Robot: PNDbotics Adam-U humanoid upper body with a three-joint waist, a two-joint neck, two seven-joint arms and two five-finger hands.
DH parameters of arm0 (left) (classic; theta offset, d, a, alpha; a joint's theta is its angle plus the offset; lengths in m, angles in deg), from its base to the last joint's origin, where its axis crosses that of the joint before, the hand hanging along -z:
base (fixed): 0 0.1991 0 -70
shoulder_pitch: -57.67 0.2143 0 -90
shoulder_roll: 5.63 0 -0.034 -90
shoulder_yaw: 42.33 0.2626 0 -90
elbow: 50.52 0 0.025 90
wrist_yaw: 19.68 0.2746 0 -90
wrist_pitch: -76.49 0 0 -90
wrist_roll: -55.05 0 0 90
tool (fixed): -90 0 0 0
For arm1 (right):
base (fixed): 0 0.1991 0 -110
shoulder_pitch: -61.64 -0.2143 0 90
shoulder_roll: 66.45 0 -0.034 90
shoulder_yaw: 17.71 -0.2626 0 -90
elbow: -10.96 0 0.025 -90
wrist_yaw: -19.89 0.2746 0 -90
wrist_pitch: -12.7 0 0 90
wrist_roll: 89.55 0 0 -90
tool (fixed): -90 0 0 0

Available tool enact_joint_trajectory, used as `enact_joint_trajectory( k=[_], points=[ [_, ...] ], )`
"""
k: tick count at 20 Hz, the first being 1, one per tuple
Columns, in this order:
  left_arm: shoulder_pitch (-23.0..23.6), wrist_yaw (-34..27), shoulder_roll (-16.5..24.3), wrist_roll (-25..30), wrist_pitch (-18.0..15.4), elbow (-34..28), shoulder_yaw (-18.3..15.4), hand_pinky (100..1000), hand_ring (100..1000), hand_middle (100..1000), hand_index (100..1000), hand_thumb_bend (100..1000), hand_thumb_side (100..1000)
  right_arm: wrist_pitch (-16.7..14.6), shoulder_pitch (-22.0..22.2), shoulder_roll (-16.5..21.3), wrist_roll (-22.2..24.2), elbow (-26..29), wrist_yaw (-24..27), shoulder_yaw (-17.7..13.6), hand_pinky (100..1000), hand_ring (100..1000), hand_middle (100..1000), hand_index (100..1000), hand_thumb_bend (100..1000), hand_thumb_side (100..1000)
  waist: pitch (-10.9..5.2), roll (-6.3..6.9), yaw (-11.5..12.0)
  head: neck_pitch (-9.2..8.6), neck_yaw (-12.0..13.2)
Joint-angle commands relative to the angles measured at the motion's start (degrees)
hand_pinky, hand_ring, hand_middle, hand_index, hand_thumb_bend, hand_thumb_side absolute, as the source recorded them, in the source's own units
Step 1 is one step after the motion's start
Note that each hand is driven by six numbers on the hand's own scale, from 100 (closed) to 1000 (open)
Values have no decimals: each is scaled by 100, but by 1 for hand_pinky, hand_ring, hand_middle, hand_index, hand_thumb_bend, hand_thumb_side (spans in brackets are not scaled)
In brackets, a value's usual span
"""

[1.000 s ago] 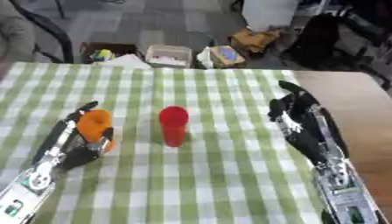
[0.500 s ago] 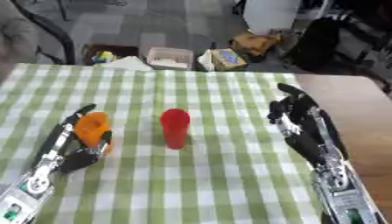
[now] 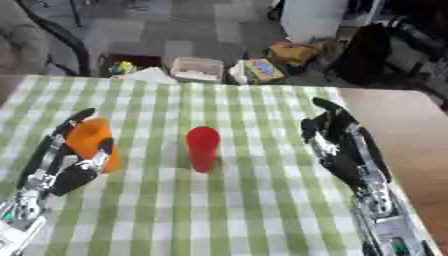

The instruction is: Pour the contents of one cup into another cup.

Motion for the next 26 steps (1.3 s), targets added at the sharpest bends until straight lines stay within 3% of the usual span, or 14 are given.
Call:
enact_joint_trajectory(
  k=[1, 5, 9, 13, 26],
  points=[
    [12, -201, 182, 76, 95, -637, 14, 193, 726, 412, 928, 100, 478, -66, -169, 237, 84, -271, -106, 72, 489, 517, 480, 883, 459, 476, -152, 46, 38, 46, -105],
    [147, -431, 231, 250, 220, -1322, 75, 200, 726, 411, 926, 100, 480, -338, -431, 359, 167, -910, -454, 244, 492, 539, 531, 919, 606, 397, -219, 114, 175, 93, -208],
    [240, -589, 230, 439, 413, -1837, 134, 201, 726, 409, 925, 100, 483, -714, -686, 383, 196, -1418, -911, 374, 537, 616, 604, 949, 669, 381, -260, 173, 281, 118, -259],
    [275, -659, 188, 623, 593, -2132, 201, 200, 729, 409, 924, 100, 482, -1031, -862, 408, 145, -1791, -1354, 452, 612, 701, 672, 964, 685, 384, -284, 216, 355, 123, -277],
    [197, -706, 56, 1032, 805, -2422, 416, 199, 735, 409, 923, 100, 473, -1494, -1396, 238, 47, -2732, -2241, 579, 633, 712, 679, 969, 690, 390, -304, 302, 570, 135, -291]
  ],
)
